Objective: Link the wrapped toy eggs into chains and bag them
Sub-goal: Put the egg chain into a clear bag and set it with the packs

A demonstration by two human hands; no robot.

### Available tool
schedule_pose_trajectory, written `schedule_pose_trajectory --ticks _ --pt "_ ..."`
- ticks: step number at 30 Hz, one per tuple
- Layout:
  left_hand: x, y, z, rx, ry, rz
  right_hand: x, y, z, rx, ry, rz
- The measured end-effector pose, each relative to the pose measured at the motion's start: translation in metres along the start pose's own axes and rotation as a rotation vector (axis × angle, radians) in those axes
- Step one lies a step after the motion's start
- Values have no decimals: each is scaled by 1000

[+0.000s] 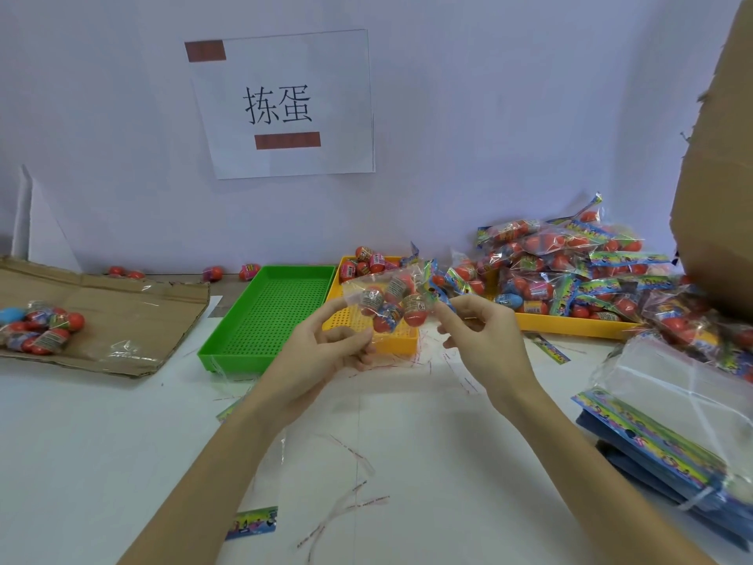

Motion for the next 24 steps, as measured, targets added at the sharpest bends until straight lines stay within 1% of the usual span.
schedule_pose_trajectory --ticks 5,8,10,12,13,16,18,21,24 --pt "0 -1 -1 24 30 -38 1 -2 -2 -7 -5 7" --pt "-2 -2 2 65 46 -95 0 0 -2 58 30 -26" --pt "-4 1 3 85 35 -93 0 1 -2 112 64 -57" --pt "-5 6 3 85 55 -94 -1 3 -1 150 64 -27" --pt "-5 9 2 52 74 -95 -1 4 0 167 62 -8" --pt "0 10 1 -134 110 -119 -1 8 2 203 40 32" --pt "1 12 1 -150 149 -142 -1 9 5 178 -46 131" --pt "0 17 3 -93 197 -203 -2 10 8 36 -170 257" --pt "-1 15 3 -128 233 -238 -1 7 6 -78 -272 296"
Point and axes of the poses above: each hand's wrist, its own z-axis away from the middle knuckle, its own y-axis out of the palm, x = y × z, the point moved 2 cm from there along -z, towards the middle knuckle, and after that the axes turned 8 degrees about y, right-handed, at the moved point
